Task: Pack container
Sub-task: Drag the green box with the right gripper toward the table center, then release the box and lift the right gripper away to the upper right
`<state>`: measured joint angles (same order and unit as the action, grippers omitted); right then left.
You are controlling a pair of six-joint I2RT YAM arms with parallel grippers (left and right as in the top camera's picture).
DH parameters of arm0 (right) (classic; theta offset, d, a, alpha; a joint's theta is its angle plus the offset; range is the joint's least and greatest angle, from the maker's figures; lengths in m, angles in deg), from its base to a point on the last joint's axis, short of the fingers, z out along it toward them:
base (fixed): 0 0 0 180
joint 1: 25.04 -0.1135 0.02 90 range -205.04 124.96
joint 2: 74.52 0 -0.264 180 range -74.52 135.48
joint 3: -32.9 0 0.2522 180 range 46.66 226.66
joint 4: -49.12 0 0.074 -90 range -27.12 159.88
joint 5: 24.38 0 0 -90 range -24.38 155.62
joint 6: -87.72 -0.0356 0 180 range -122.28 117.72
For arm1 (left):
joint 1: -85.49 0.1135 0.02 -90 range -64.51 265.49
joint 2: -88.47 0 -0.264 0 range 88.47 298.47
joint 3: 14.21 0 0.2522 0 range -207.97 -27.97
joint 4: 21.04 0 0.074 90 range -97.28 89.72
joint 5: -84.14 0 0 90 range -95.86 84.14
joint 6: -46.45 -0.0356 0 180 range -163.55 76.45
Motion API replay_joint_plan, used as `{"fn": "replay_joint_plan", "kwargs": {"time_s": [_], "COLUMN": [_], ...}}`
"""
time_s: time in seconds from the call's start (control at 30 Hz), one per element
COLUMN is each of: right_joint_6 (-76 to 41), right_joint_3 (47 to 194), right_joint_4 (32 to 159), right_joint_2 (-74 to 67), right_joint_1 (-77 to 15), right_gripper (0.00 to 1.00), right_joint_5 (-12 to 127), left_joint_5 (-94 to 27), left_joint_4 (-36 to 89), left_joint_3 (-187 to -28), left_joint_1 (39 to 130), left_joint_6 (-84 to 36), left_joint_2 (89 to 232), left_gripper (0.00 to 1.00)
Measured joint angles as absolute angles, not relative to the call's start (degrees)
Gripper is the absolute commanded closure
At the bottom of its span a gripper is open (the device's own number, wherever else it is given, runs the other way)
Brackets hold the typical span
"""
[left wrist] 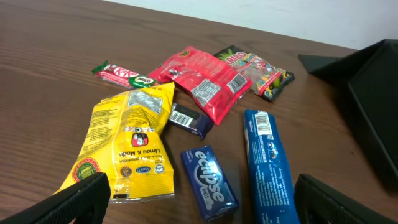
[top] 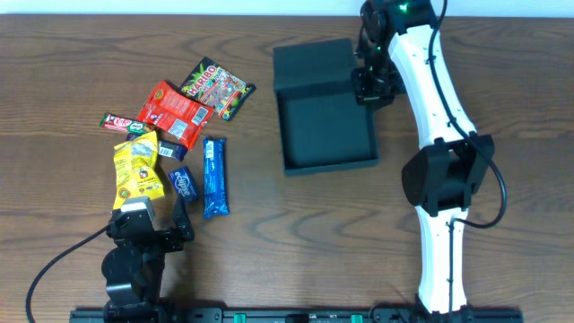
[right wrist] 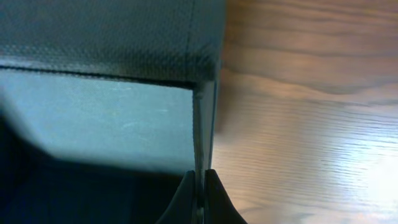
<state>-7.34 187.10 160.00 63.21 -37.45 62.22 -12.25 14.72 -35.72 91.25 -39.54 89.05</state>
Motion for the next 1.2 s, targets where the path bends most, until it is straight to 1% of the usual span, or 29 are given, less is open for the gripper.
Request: {"fn": "replay_joint_plan", "kwargs": {"time_s": [0.1, 0.27, 0.4, 0.5, 0.6, 0.8, 1.2], "right_joint_6": [-5.8, -5.7, -5.7, -5.7, -5.7, -7.3, -19.6], "right_joint_3": [184.3, 177.1, 167.7, 157.5, 149.9, 140.8, 136.6], "right_joint_4": [160.1, 159.1, 154.7, 147.9, 144.1, 138.6, 132.2], "right_joint_2": [63.1, 60.7, 51.7, 42.9, 38.4, 39.1, 39.1], "right_joint_1": [-35.8, -32.8, -32.4, -32.9, -34.7, -37.9, -38.0], "right_gripper": [0.98, 0.98, 0.98, 0.98, 0.99, 0.99, 0.99], "right_joint_5": [59.6, 59.1, 58.9, 58.5, 58.6, 58.3, 59.2], "left_joint_5": [-12.3, -12.3, -12.3, -12.3, -12.3, -12.3, -12.3], "left_joint_4": [14.7, 14.7, 14.7, 14.7, 14.7, 14.7, 14.7], "left_joint_3": [-35.7, -35.7, -35.7, -35.7, -35.7, -35.7, -35.7], "left_joint_1": [91.3, 91.3, 91.3, 91.3, 91.3, 91.3, 91.3], "left_joint_6": [-39.5, -39.5, -39.5, -39.5, -39.5, -39.5, -39.5], "left_joint_2": [89.0, 89.0, 89.0, 89.0, 89.0, 89.0, 89.0], "left_gripper": [0.05, 0.05, 0.05, 0.05, 0.05, 0.05, 0.05]}}
